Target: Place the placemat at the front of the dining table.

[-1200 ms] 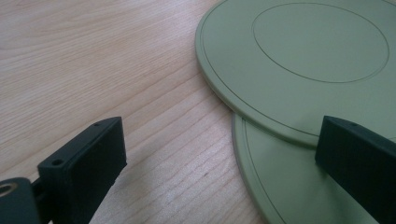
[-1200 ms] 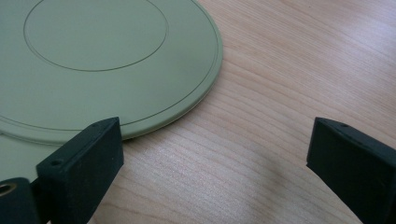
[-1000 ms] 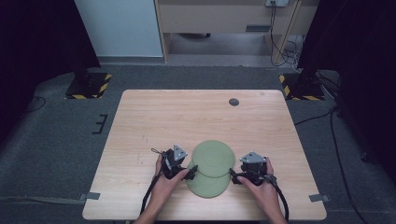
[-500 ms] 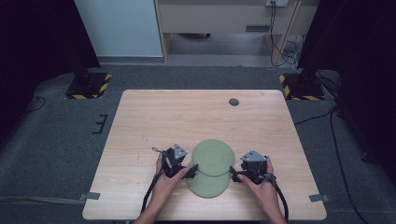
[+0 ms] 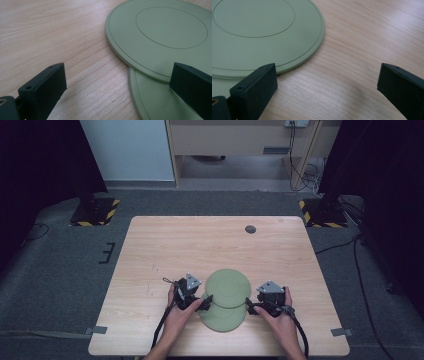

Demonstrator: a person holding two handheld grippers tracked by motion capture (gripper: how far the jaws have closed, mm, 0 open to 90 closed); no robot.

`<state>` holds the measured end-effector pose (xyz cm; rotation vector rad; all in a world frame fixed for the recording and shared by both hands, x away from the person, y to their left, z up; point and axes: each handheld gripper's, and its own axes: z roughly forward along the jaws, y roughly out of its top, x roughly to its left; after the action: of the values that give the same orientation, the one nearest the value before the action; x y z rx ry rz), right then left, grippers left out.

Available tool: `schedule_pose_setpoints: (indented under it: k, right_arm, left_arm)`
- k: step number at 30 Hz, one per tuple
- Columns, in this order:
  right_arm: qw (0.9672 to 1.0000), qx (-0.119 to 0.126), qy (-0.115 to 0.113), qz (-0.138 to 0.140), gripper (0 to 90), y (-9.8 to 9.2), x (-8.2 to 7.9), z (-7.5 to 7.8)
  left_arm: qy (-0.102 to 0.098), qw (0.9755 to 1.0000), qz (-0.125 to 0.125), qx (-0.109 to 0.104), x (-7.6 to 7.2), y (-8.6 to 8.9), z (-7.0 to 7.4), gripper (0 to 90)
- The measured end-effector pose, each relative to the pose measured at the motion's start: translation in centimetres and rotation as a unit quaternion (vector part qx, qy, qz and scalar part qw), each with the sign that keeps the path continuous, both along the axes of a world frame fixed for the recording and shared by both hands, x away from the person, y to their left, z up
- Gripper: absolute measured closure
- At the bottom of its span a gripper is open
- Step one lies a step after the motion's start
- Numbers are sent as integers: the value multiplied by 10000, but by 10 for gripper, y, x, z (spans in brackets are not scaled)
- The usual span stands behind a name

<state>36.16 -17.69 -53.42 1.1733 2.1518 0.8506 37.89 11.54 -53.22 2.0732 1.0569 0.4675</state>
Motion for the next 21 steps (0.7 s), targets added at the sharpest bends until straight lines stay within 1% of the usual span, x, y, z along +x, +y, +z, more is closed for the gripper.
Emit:
schedule_pose_setpoints:
  k: [1,4,7,8,9,10,12,13,16,17,18,19,21]
  right_arm:
    - [10000,0,0,0,25,0,0,0]
    - [10000,45,32,14,70,-1,-1,2]
    - [9999,44,76,74,73,0,-3,5]
    - [9997,9,177,191,75,0,-5,8]
    - [9995,9,216,250,77,-1,-5,9]
    - [9995,9,216,250,77,-1,-5,9]
    - [9990,0,336,300,77,-3,-5,12]
    - [9988,-28,347,338,81,-4,-5,14]
    - [9980,16,436,467,102,-8,2,29]
    - [9980,16,436,467,102,-8,2,29]
    - [9972,39,518,537,122,-8,9,37]
    - [9972,39,518,537,122,-8,9,37]
    - [9962,68,592,635,164,-7,17,44]
  left_arm:
    - [0,10000,-1,6,0,0,0,1]
    - [-31,10000,-6,16,-1,0,1,19]
    - [-42,10000,-24,14,-2,1,3,24]
    - [-39,10000,-32,8,-2,2,3,24]
    - [-30,10000,-40,23,-2,3,4,23]
    - [-7,10000,-46,55,-2,4,5,23]
    - [-10,10000,-27,29,-1,6,6,24]
    - [-19,10000,-21,37,-1,7,7,25]
    - [-33,10000,-27,33,0,7,10,25]
    - [-33,10000,-27,33,0,7,10,25]
    - [-32,10000,-36,38,0,7,10,26]
    - [-35,10000,-49,49,0,6,10,26]
    - [-41,10000,-11,90,0,5,10,26]
